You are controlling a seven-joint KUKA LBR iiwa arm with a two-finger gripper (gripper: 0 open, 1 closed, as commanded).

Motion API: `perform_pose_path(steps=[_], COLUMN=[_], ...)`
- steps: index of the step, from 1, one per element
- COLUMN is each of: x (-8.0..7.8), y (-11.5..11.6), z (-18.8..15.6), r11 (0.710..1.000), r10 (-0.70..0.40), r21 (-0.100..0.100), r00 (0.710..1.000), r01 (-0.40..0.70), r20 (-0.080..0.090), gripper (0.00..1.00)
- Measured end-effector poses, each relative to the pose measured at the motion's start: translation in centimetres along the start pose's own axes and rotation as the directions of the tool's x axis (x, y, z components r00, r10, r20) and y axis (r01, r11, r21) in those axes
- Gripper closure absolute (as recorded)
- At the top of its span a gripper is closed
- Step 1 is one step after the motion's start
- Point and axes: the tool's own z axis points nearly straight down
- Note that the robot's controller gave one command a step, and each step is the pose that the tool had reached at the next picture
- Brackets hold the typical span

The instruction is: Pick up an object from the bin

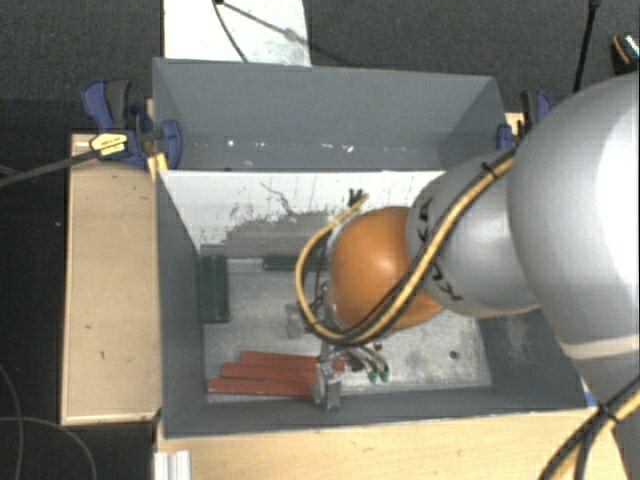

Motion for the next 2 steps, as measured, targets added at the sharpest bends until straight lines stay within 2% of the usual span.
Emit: perform_pose_path(steps=[1,2], x=[-0.34,0.0], y=[-0.02,-0.01], z=[-0.2,0.0], r11=[1.0,1.0], r10=[0.005,0.003], r21=[0.0,0.0], r00=[1.0,1.0], r01=[-0.005,-0.003], r20=[0.013,0.0], gripper=[1.0,0.0])
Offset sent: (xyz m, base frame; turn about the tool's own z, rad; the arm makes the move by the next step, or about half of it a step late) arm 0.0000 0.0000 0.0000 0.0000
